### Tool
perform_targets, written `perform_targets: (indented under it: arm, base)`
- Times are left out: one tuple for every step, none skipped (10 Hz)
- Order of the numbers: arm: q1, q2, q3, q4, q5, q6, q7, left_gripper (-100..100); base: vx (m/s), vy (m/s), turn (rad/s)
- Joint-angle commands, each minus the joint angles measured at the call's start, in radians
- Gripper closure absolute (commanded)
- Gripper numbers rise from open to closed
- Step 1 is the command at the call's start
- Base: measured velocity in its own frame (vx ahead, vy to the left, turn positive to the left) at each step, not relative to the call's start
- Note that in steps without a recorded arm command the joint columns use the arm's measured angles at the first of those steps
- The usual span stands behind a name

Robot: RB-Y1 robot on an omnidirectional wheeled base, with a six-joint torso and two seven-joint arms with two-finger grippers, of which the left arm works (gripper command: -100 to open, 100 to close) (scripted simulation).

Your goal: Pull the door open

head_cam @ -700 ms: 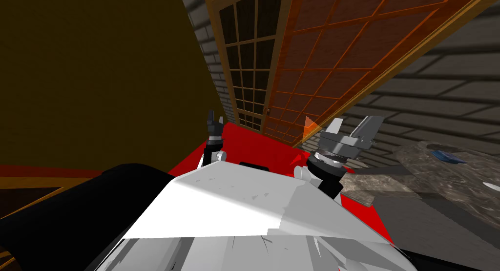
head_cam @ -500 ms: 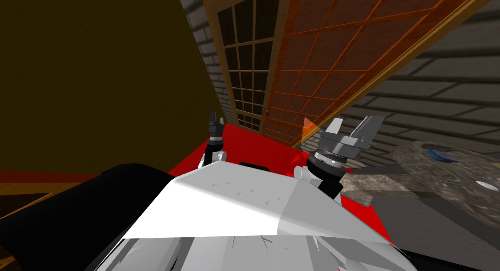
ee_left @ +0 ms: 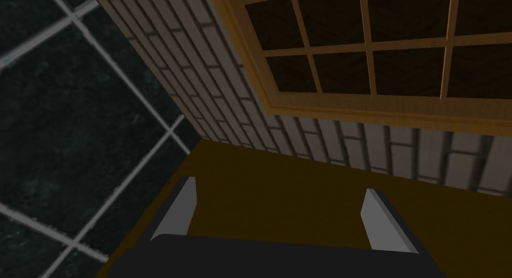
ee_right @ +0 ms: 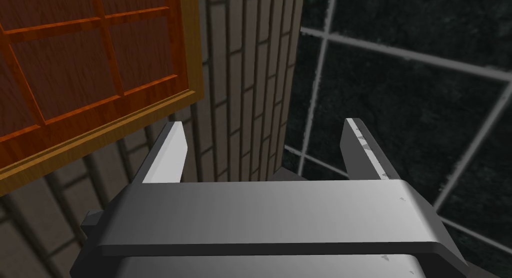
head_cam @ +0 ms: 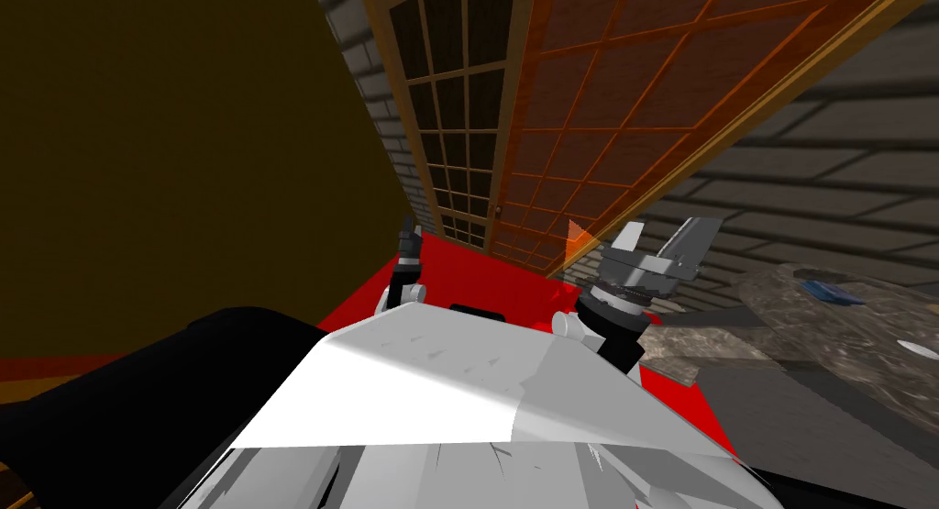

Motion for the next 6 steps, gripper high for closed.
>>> perform_targets:
  arm:
    - [-0.002, 0.007, 0.005, 0.031, -0.006, -0.014, -0.03, -100]
    - [-0.007, 0.01, 0.008, 0.051, -0.01, -0.02, -0.048, -100]
    - [-0.012, 0.014, 0.012, 0.071, -0.014, -0.026, -0.066, -100]
    - [-0.016, 0.017, 0.016, 0.091, -0.019, -0.032, -0.084, -100]
    - [-0.022, 0.021, 0.02, 0.113, -0.023, -0.039, -0.105, -100]
    - [-0.027, 0.024, 0.025, 0.137, -0.028, -0.046, -0.126, -100]
  base:
    - [0.084, -0.019, -0.056]
    - [0.088, -0.025, -0.062]
    - [0.089, -0.02, -0.064]
    - [0.092, -0.014, -0.049]
    - [0.096, -0.012, -0.066]
    - [0.099, -0.012, -0.075]
